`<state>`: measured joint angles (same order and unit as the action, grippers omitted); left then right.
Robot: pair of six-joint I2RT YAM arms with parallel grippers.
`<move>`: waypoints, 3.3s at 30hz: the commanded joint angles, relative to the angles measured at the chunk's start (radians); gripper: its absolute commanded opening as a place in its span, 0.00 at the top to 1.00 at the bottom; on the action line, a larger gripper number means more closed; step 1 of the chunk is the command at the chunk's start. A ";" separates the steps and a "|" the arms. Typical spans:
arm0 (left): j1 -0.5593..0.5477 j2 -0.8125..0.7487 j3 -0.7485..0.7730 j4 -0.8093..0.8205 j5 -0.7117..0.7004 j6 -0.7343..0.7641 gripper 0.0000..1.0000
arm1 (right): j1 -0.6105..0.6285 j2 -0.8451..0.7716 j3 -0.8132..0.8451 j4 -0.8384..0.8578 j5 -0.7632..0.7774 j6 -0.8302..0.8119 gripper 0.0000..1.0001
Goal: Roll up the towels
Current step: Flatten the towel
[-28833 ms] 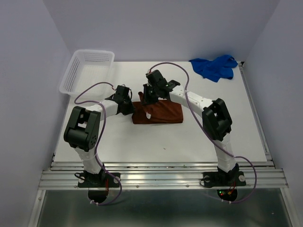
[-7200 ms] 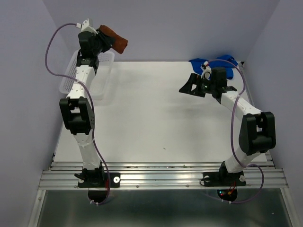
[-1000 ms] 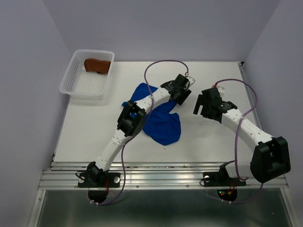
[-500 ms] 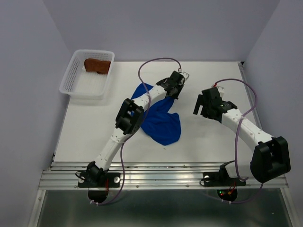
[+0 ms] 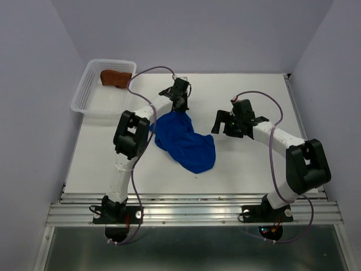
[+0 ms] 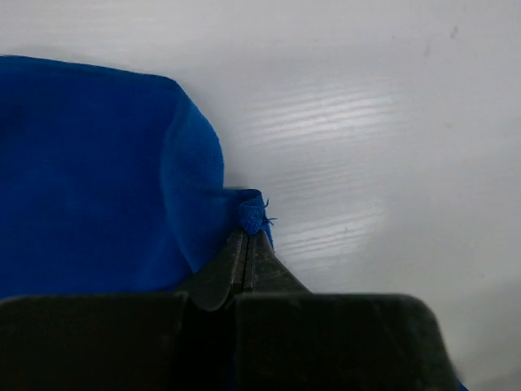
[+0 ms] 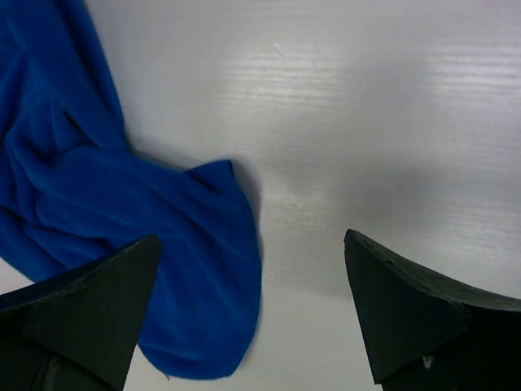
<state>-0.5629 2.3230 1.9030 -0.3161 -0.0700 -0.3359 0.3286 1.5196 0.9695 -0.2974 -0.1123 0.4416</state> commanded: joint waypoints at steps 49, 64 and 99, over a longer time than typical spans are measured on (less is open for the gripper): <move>0.126 -0.263 -0.107 0.103 0.004 -0.118 1.00 | -0.003 0.412 0.339 0.076 -0.226 -0.122 0.99; 0.313 -0.603 -0.104 0.026 -0.172 -0.232 1.00 | -0.227 -0.082 0.351 0.103 0.295 -0.245 0.99; 0.405 -1.153 -0.608 -0.029 -0.110 -0.391 1.00 | -0.358 -0.558 0.219 0.034 0.752 -0.478 0.99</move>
<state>-0.1658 1.0706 1.3025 -0.3656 -0.2245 -0.7162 -0.0200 0.8433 1.1828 -0.2531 0.5797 -0.0002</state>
